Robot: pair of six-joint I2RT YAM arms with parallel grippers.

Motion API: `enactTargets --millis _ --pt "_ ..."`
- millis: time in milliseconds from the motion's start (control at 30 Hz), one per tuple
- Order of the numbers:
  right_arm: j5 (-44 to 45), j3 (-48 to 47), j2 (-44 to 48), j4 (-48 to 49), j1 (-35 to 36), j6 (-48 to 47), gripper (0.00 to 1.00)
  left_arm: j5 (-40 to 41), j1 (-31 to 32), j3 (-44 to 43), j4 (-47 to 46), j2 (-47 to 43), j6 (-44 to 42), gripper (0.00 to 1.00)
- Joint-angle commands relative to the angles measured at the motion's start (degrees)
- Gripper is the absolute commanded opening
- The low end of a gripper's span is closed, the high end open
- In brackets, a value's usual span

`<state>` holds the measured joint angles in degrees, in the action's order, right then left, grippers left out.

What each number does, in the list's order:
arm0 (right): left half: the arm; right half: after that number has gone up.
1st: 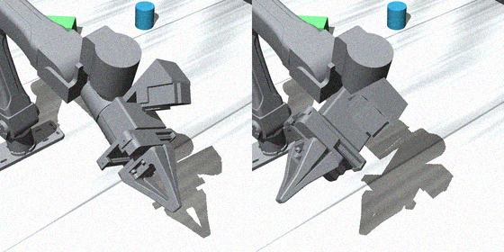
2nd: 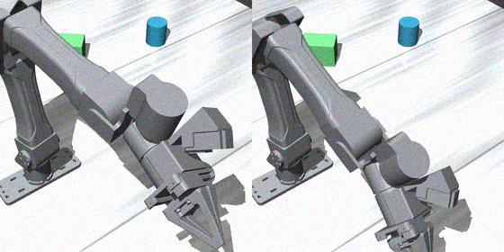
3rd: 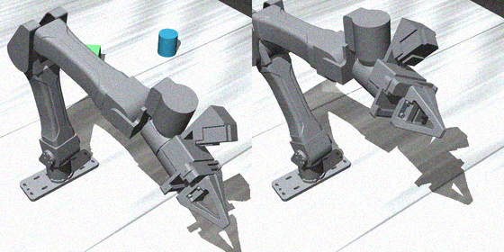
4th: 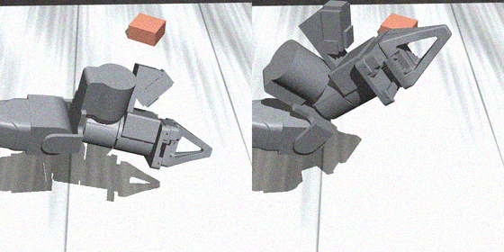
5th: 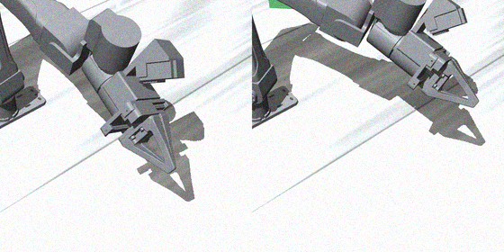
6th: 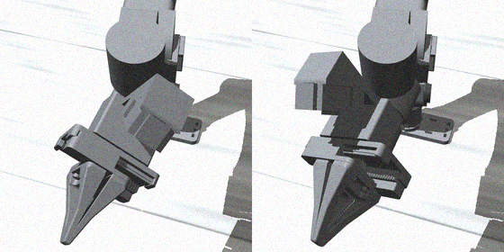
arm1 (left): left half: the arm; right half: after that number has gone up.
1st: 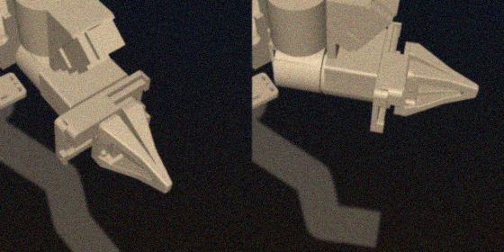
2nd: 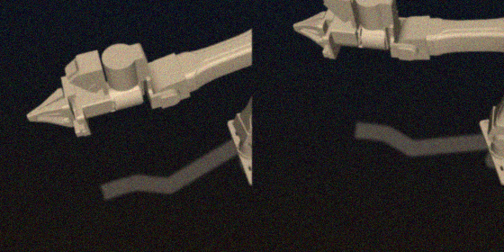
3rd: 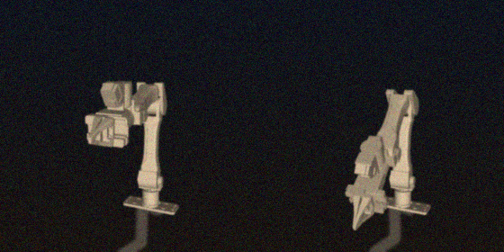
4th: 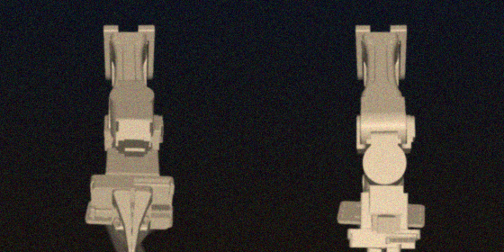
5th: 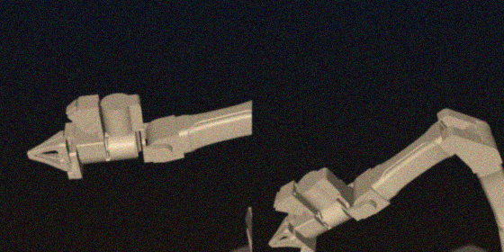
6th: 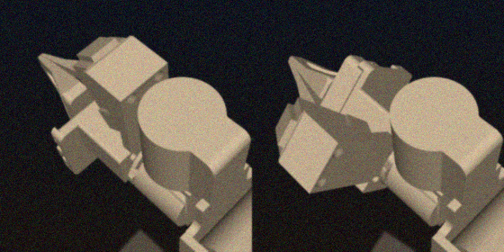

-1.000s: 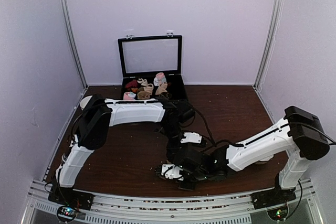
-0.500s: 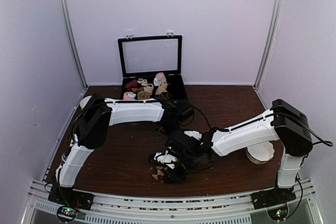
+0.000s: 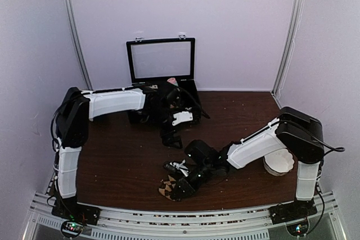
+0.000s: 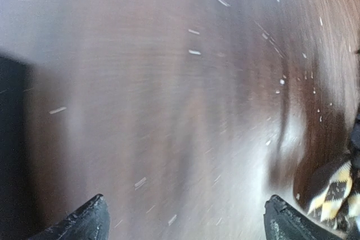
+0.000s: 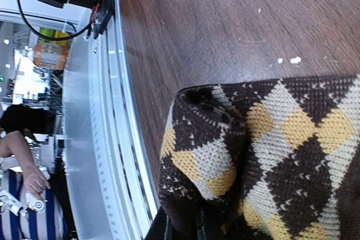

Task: Roll the socks
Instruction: Adjust the sock at the center of the board, then roll the sock at the center of the board.

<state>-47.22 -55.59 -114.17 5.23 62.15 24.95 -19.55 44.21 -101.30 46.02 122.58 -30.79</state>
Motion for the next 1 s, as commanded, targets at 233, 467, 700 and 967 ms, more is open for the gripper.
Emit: enactTargets --millis 233,467,700,967 --pt "-0.1 11.1 -7.0 4.5 -5.4 20.0 0.00 -17.2 -2.2 19.8 3.5 -21.9 -14.4 0.98" --pt "-2.9 14.9 -8.5 22.3 -7.9 33.5 0.00 -10.9 10.9 33.0 0.4 -25.2 -19.4 0.98" --pt "-0.4 15.0 -8.2 24.0 -8.0 36.8 0.00 -1.3 16.5 35.5 -8.6 -24.6 -12.9 0.98" --pt "0.9 14.5 -9.5 29.7 -7.5 41.7 0.00 1.8 17.1 36.6 -14.8 -22.1 -10.9 0.69"
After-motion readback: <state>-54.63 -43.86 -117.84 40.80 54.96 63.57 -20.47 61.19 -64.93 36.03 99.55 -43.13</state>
